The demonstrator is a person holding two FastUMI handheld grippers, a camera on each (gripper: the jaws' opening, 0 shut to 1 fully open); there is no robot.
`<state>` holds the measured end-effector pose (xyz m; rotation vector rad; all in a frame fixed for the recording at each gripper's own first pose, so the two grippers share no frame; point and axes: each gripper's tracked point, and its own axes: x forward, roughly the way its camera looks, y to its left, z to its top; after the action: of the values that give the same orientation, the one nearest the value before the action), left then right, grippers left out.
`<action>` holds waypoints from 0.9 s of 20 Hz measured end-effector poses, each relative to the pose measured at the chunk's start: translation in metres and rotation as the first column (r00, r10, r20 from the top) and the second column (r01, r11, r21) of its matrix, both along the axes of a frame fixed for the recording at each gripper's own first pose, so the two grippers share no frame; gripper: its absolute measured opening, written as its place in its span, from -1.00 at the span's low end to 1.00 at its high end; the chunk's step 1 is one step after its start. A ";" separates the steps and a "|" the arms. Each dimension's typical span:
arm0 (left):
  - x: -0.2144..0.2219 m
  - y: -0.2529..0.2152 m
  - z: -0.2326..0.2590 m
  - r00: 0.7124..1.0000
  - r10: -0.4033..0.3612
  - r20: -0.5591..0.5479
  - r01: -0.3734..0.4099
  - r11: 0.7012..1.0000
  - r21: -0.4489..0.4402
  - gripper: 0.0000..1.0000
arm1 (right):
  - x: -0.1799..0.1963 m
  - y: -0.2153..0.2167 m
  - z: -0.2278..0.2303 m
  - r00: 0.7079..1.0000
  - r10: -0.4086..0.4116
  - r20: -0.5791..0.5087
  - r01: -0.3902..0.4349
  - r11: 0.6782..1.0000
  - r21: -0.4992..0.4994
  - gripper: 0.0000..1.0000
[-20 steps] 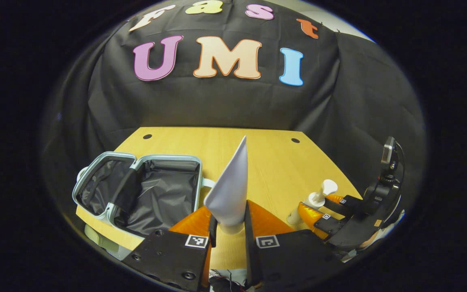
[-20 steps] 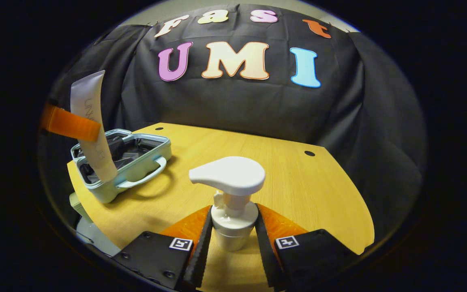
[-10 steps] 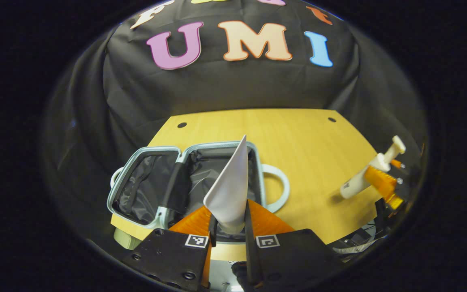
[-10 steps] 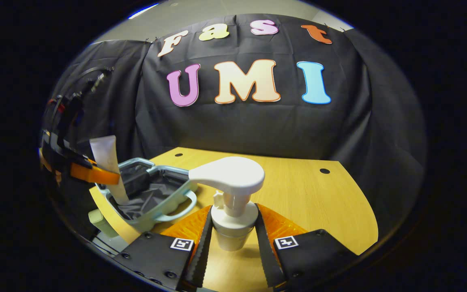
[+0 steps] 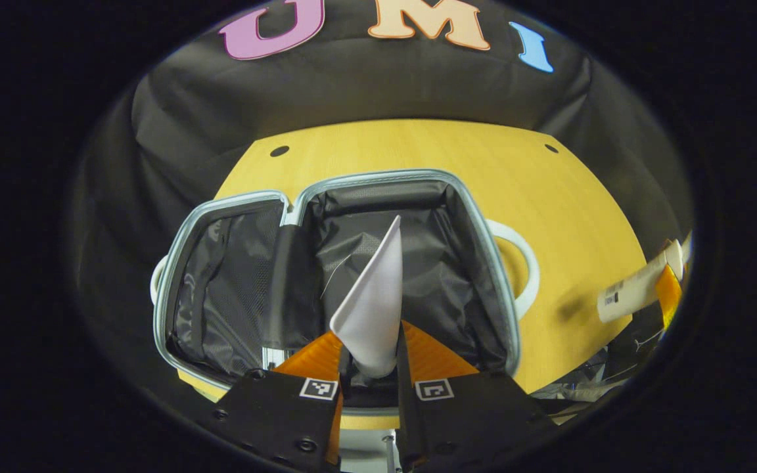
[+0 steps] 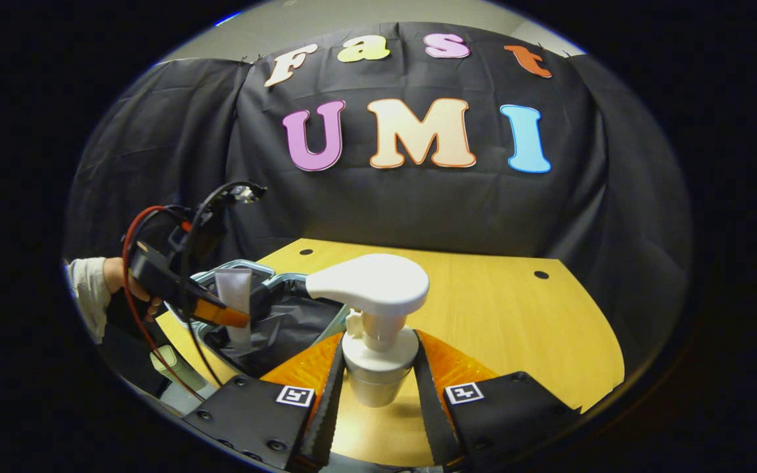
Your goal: First open the suitcase, pack the skin care products into it, and then close the suitcase.
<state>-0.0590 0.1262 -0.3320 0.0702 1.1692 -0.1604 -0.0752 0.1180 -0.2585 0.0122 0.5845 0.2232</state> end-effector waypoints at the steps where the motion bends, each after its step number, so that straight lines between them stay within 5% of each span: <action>1: 0.002 0.001 -0.008 1.000 0.004 -0.014 -0.004 1.000 -0.019 -0.43 | 0.000 0.008 0.000 1.000 -0.003 -0.004 0.003 1.000 0.002 0.15; 7: 0.018 0.003 -0.029 0.999 -0.045 0.000 0.044 0.994 -0.095 -0.27 | 0.011 0.074 -0.007 0.998 -0.021 -0.051 0.023 0.998 0.050 0.15; 11: 0.025 0.008 -0.018 0.994 -0.081 0.071 0.092 0.983 -0.156 0.50 | 0.022 0.116 -0.032 0.991 -0.017 -0.135 0.027 0.997 0.077 0.15; 18: 0.043 0.102 0.033 0.969 0.122 0.213 -0.074 0.972 -0.221 0.59 | 0.033 0.172 -0.115 0.936 0.046 -0.349 -0.024 0.997 0.066 0.11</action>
<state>-0.0158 0.2281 -0.2989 -0.1550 0.9214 -0.1830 -0.0423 0.2899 -0.3739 0.1028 0.9344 0.2762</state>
